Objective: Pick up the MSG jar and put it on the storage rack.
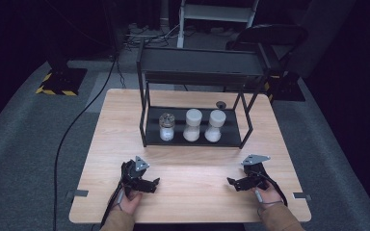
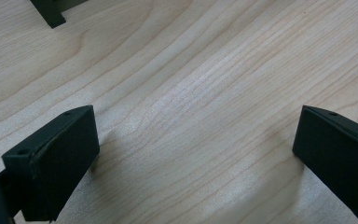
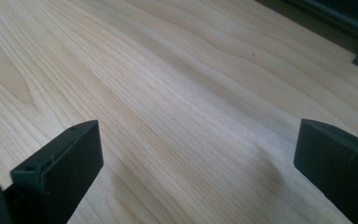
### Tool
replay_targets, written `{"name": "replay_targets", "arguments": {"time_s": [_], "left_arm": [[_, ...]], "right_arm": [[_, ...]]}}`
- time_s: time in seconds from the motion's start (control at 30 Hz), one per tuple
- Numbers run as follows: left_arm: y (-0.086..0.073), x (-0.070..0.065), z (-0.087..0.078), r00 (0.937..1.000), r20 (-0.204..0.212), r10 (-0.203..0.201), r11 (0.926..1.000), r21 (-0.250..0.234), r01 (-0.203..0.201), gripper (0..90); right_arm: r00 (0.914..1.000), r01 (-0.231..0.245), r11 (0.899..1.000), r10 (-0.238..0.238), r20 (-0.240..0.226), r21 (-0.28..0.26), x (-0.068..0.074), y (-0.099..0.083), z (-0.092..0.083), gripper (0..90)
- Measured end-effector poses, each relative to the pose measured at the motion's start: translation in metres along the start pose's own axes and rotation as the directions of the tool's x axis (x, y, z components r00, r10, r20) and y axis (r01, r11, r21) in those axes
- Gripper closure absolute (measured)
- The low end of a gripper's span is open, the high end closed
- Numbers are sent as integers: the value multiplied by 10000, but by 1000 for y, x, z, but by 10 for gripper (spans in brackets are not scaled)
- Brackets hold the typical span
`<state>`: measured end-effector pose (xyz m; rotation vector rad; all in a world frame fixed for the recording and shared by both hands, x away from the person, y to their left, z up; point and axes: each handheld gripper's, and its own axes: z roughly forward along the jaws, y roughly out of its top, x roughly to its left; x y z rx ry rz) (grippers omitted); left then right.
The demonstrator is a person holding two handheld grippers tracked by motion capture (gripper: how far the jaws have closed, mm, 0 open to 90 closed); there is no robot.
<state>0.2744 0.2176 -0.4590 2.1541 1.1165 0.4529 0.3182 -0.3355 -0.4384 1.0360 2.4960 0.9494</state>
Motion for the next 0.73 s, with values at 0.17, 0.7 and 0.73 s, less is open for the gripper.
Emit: {"name": "replay_targets", "arguments": {"time_s": [0.17, 0.7, 0.73], "left_arm": [[0, 0, 0, 10000, -2, 0, 10000, 0, 0, 0], [0, 0, 0, 10000, -1, -2, 10000, -1, 2, 0], [0, 0, 0, 10000, -2, -3, 10000, -1, 3, 0]], "right_arm": [[10000, -54, 9998, 54, 19, 214, 0, -3, 5, 9], [9998, -60, 9969, 73, 171, -786, 4, -28, 7, 0], [9998, -68, 9969, 82, 176, -787, 4, -28, 7, 0]]}}
